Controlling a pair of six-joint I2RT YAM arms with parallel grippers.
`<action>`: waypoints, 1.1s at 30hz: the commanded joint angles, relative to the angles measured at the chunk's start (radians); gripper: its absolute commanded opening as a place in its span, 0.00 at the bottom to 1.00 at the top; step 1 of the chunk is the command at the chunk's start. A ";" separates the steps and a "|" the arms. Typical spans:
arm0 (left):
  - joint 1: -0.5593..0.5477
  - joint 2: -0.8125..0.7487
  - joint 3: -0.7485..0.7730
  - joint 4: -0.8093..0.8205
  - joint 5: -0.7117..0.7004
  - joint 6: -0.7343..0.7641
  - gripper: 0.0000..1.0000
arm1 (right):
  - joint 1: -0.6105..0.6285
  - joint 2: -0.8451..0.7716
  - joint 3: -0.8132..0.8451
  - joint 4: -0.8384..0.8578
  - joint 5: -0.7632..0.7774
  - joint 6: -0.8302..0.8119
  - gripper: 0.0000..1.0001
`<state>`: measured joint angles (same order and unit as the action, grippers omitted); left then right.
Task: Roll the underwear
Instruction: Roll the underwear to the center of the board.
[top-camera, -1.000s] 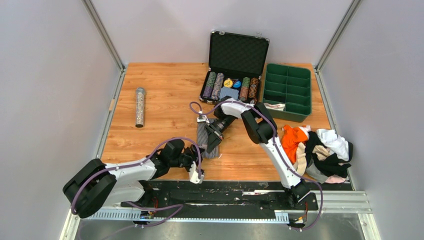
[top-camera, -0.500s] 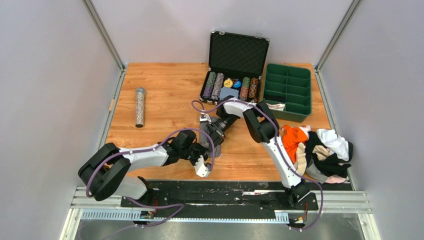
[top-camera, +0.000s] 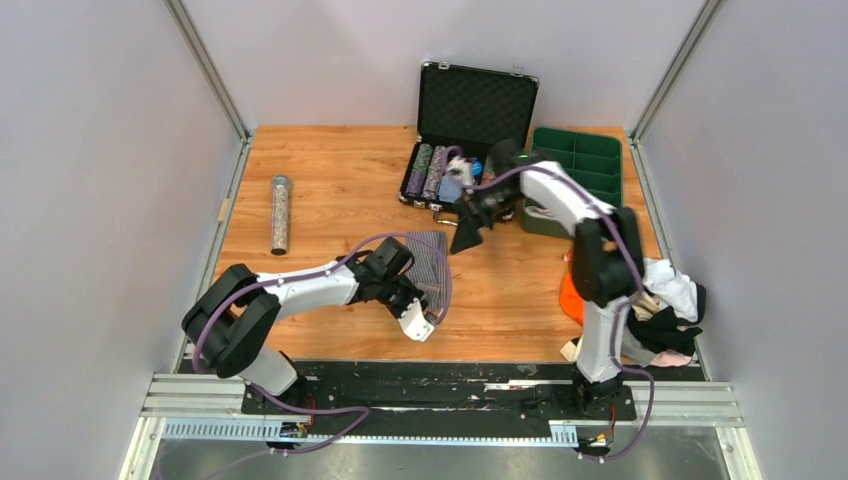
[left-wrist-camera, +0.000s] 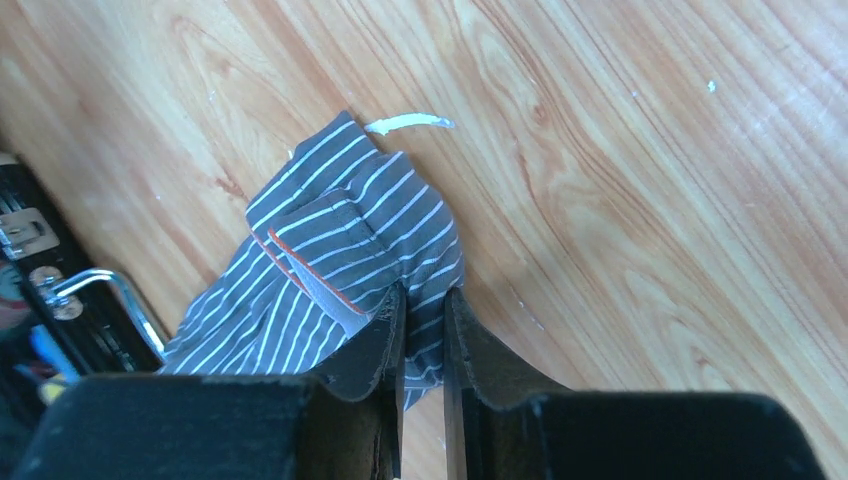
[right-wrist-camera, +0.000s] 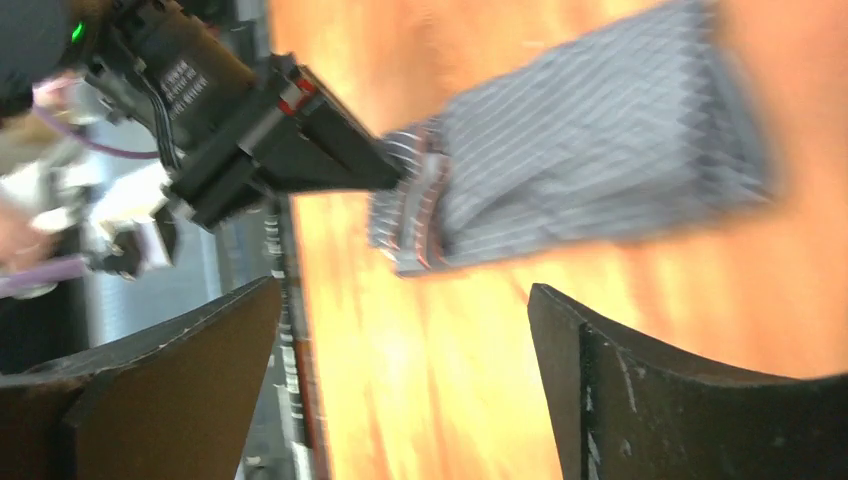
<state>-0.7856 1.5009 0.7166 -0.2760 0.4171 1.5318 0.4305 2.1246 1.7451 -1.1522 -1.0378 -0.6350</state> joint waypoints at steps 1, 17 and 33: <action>-0.011 0.069 0.118 -0.243 0.084 -0.070 0.09 | -0.135 -0.397 -0.271 0.403 0.206 0.095 1.00; 0.147 0.369 0.468 -0.448 0.495 -0.447 0.10 | 0.204 -1.100 -1.417 1.393 0.553 -0.280 0.81; 0.172 0.354 0.410 -0.332 0.545 -0.570 0.11 | 0.275 -0.718 -1.240 1.483 0.294 -0.475 0.77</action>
<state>-0.6231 1.8629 1.1435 -0.6189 0.9260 0.9981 0.6987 1.3811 0.4351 0.3840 -0.6018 -1.0088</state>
